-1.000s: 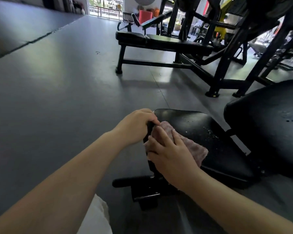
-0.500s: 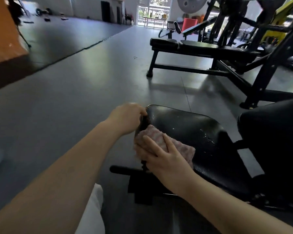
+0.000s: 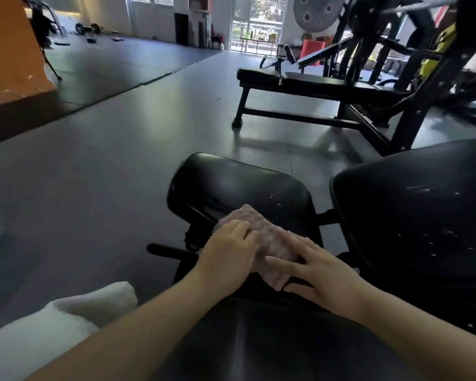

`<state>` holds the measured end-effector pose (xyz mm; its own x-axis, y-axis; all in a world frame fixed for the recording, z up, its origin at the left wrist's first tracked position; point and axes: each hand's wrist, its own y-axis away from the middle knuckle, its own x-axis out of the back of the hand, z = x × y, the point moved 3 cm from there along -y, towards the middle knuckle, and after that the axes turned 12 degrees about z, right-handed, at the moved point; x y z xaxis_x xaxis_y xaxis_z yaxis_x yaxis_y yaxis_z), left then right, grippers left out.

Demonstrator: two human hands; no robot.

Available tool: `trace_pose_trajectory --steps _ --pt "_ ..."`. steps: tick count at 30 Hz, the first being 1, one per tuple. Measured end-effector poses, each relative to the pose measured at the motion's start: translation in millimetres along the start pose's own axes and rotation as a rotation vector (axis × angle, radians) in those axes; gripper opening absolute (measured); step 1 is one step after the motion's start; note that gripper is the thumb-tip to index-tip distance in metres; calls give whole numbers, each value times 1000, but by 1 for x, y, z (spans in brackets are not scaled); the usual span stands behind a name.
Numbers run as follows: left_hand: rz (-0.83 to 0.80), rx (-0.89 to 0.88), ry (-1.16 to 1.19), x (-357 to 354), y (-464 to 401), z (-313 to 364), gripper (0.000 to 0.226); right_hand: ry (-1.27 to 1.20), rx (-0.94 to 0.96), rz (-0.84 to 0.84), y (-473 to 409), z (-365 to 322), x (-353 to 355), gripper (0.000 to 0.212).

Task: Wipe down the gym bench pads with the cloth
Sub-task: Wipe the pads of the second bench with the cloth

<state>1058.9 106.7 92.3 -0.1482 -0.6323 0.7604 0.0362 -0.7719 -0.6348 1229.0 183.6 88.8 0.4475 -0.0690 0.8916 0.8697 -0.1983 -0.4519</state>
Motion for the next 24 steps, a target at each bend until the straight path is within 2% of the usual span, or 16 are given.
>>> trace_pose_trajectory --steps 1,3,5,7,10,13,16,20,22,24 --pt "-43 16 -101 -6 2 9 28 11 -28 22 12 7 7 43" --pt "-154 140 -250 -18 3 24 51 138 -78 23 32 20 17 33" --pt "-263 200 -352 -28 3 39 67 312 -145 -30 46 32 17 44" --pt "-248 188 -392 -43 3 50 67 418 -201 -49 53 39 20 57" --pt "-288 54 -410 -63 -6 75 65 485 -274 35 56 47 26 61" --pt "-365 -129 -475 -94 -12 105 65 494 -304 45 59 46 24 60" --pt "-373 -313 -581 -108 -12 115 54 481 -312 35 59 44 19 57" --pt "-208 -624 -550 -100 -5 92 41 441 -341 -70 50 43 16 62" --pt "-93 -743 -461 -88 0 77 48 391 -344 -147 42 39 14 63" --pt "-29 -867 -446 -78 2 57 49 318 -325 -139 34 34 9 62"
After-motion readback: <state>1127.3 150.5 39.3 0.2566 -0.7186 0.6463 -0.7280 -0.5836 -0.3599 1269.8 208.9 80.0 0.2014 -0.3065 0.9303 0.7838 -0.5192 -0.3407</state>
